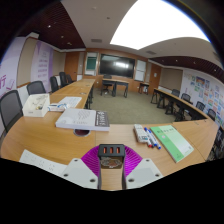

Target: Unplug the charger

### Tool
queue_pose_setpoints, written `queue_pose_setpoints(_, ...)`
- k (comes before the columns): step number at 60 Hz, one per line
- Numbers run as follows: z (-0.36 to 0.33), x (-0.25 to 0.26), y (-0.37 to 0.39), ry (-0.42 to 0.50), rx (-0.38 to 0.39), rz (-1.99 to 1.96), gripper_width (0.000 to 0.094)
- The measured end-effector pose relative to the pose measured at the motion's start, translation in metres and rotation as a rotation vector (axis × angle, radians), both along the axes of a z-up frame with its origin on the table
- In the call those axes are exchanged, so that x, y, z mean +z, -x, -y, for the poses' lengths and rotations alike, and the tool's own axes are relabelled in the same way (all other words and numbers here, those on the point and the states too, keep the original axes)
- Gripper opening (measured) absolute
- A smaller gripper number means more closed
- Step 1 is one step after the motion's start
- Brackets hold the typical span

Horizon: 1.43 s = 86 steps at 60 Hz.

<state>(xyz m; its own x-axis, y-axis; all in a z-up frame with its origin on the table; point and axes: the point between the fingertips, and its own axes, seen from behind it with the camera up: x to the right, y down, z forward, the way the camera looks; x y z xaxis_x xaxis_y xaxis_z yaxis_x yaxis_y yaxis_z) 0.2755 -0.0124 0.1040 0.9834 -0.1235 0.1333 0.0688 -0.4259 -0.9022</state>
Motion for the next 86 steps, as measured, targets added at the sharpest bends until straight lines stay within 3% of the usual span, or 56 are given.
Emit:
queue_pose_setpoints(9,0.019,-0.068,-0.012,0.127,0.039,-0.086,0.0343)
queue_pose_setpoints(19,0.026,-0.088,-0.024,0.163,0.057,-0.125,0.0506)
queue_pose_setpoints(28,0.044,-0.074,-0.022,0.195,0.071,-0.168,0.0868)
queue_pose_setpoints(45,0.116,0.004,-0.006,0.165,0.076,-0.115,0.0857)
queue_pose_setpoints(60,0.231,0.087,0.022,0.126,0.037,-0.053,0.0855)
queue_pose_setpoints(71,0.294,0.128,0.037,0.107,0.026,-0.051,0.0856)
queue_pose_setpoints(86,0.328,0.154,0.05,0.083,0.043,-0.033,0.0858)
